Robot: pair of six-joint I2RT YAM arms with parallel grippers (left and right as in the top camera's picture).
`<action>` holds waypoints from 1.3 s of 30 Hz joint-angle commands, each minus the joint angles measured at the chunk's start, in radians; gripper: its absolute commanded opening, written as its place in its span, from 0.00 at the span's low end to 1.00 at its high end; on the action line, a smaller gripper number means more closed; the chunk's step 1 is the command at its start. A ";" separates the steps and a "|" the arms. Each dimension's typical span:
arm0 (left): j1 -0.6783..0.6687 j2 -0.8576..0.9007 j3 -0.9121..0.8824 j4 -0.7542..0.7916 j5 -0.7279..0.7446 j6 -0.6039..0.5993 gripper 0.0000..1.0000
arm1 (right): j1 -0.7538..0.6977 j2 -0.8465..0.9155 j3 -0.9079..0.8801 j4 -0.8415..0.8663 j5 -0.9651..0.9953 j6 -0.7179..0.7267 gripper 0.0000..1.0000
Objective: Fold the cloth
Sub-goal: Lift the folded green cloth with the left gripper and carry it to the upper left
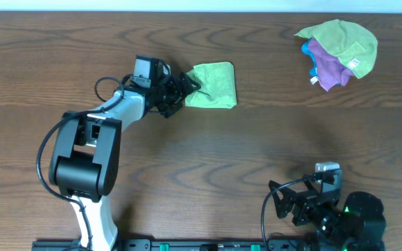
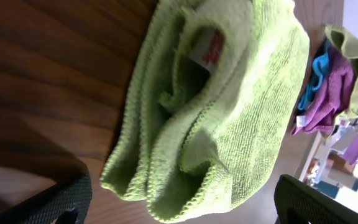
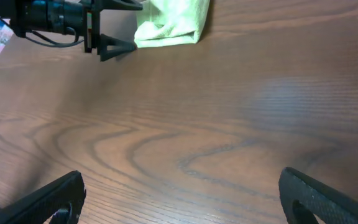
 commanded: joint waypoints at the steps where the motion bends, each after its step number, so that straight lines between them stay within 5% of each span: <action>1: -0.032 0.026 -0.009 -0.005 -0.072 0.020 0.95 | -0.006 -0.006 -0.002 -0.001 -0.006 0.015 0.99; 9: -0.067 0.161 -0.009 0.174 -0.079 0.015 1.00 | -0.006 -0.006 -0.002 -0.001 -0.006 0.015 0.99; 11: -0.071 0.206 -0.009 0.243 -0.066 0.015 0.87 | -0.006 -0.006 -0.002 -0.001 -0.006 0.015 0.99; 14: -0.071 0.277 -0.009 0.376 0.003 0.008 0.38 | -0.006 -0.006 -0.002 -0.001 -0.006 0.015 0.99; 15: -0.071 0.291 -0.009 0.398 0.024 -0.005 0.13 | -0.006 -0.006 -0.002 -0.001 -0.006 0.015 0.99; 16: -0.071 0.292 -0.009 0.402 0.032 -0.004 0.06 | -0.006 -0.006 -0.002 -0.001 -0.006 0.015 0.99; 26: -0.013 0.151 0.108 0.369 0.107 0.002 0.06 | -0.006 -0.006 -0.002 -0.001 -0.006 0.015 0.99; 34: 0.126 0.040 0.450 -0.153 -0.050 0.124 0.06 | -0.006 -0.006 -0.002 -0.001 -0.006 0.015 0.99; 39: 0.182 0.040 0.597 -0.262 -0.232 0.150 0.06 | -0.006 -0.006 -0.002 -0.001 -0.006 0.015 0.99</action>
